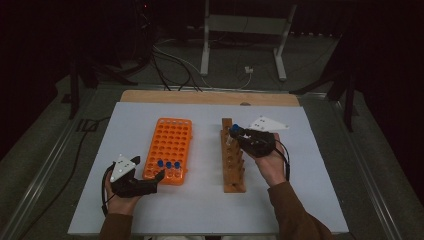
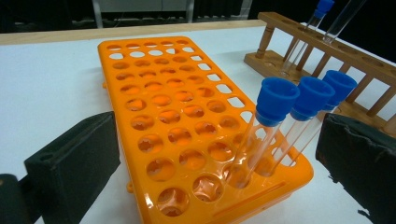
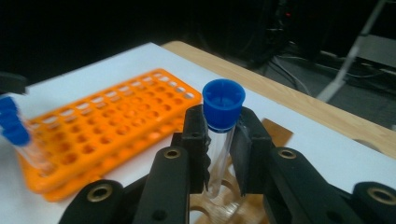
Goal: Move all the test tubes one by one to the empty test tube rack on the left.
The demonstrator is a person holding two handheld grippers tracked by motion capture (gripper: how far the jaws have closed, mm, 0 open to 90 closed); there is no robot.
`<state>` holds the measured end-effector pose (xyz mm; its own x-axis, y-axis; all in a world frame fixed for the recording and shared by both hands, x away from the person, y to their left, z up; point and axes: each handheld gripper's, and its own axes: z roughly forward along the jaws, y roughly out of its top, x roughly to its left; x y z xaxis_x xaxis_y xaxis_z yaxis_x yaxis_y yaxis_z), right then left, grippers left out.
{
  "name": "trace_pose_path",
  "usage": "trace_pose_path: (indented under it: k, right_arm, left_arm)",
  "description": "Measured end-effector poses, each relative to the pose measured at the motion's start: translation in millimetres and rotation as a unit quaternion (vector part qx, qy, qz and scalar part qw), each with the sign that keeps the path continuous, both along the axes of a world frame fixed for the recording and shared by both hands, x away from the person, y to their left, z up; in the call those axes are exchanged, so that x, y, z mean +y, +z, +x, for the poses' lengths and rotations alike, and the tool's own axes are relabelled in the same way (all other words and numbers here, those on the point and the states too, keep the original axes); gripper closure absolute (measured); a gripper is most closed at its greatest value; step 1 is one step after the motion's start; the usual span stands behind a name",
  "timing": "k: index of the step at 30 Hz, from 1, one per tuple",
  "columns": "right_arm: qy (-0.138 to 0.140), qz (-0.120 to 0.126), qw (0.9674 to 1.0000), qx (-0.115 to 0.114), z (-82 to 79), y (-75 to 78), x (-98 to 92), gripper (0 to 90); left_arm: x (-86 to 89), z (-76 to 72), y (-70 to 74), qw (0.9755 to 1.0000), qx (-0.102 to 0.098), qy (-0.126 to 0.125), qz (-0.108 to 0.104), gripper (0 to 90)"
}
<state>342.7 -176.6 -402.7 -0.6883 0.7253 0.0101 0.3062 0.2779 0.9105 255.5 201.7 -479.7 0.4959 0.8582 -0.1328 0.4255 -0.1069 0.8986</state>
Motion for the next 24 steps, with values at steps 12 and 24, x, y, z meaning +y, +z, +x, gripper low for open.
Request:
trace_pose_path:
  k: [12,24]
  right_arm:
    - [0.032,-0.009,0.9994,0.006,-6.0,-0.2,14.1,77.2]
    - [0.067,-0.012,0.9974,0.024,-14.3,-11.4,33.4,77.2]
  left_arm:
    - [0.6,-0.1,0.6,1.0,-0.001,-0.003,-0.003,0.7]
    - [-1.4,-1.2,2.6,0.9999,-0.002,-0.014,-0.003,0.7]
